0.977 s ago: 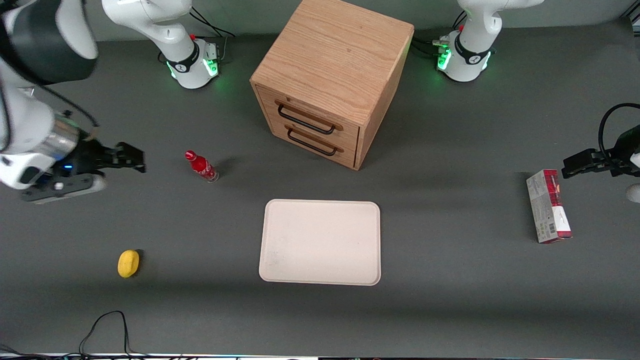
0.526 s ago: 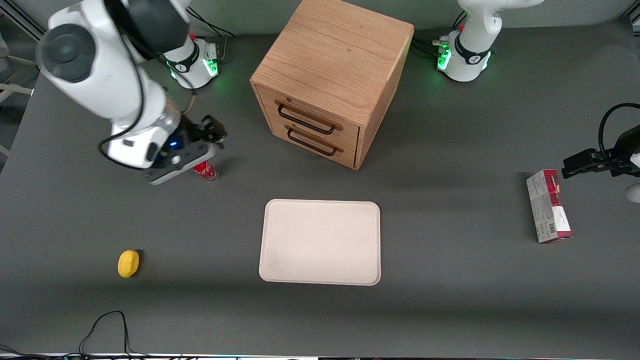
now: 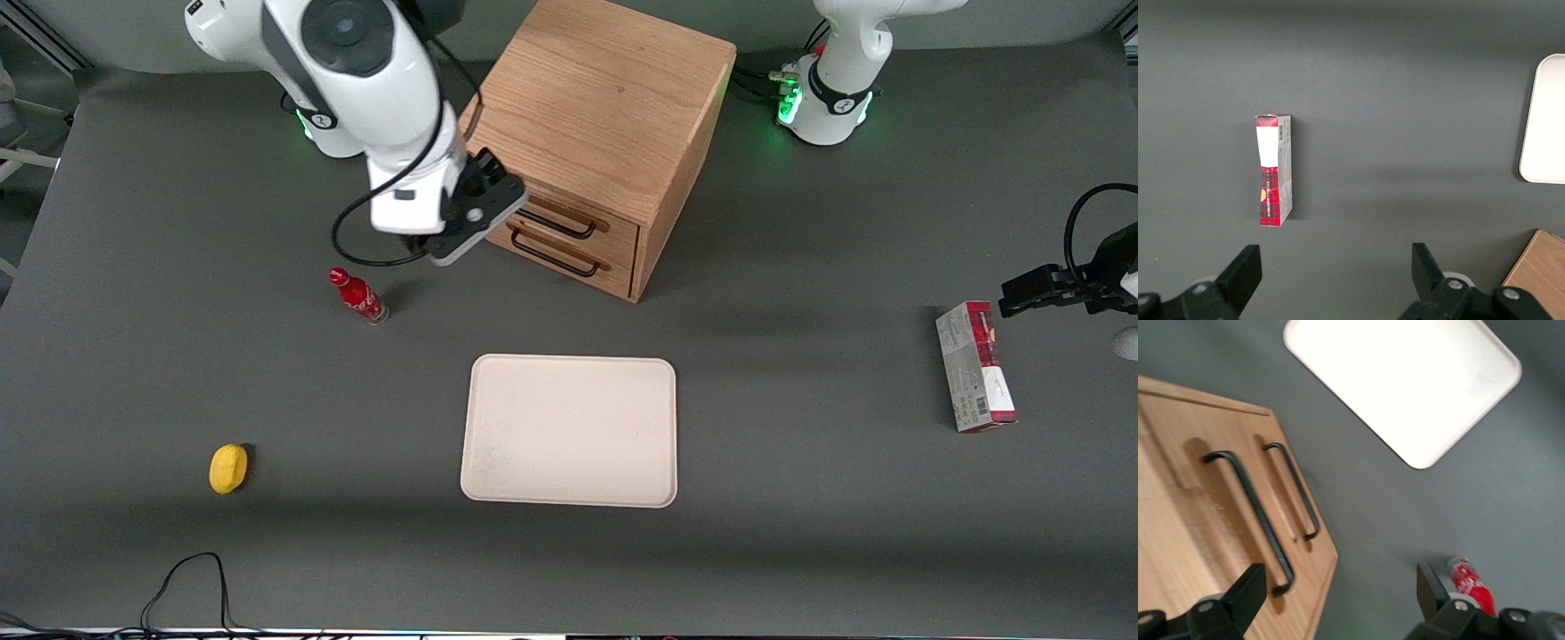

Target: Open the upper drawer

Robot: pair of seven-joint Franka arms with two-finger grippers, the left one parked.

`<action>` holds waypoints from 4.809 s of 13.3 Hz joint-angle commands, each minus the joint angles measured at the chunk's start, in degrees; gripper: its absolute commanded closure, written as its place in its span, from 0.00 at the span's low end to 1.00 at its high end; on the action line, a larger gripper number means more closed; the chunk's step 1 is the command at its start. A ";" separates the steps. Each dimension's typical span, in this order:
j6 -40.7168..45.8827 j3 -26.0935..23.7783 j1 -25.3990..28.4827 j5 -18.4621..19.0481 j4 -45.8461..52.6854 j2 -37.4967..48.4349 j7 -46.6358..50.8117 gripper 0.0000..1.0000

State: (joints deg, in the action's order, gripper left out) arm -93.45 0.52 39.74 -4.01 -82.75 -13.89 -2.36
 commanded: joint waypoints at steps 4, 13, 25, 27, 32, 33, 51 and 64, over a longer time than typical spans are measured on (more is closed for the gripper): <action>-2.00 0.80 4.21 0.14 1.45 -1.84 -13.87 0.00; -1.74 1.50 3.59 -3.53 1.01 -2.10 -22.58 0.00; -6.47 1.85 3.15 -6.98 -4.51 -3.60 -24.53 0.00; -8.23 1.76 3.24 -6.80 -5.83 -3.60 -24.53 0.00; -12.89 1.67 3.94 -6.71 -9.79 -3.68 -24.62 0.00; -13.77 1.67 3.94 -6.71 -10.49 -3.77 -24.53 0.00; -16.58 1.41 5.17 -6.54 -12.43 -4.91 -28.84 0.00; -17.99 4.84 4.38 -6.63 -10.42 -7.63 -22.95 0.00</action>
State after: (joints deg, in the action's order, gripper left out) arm -111.30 4.67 43.84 -9.36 -94.98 -20.29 -27.00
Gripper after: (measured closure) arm 0.000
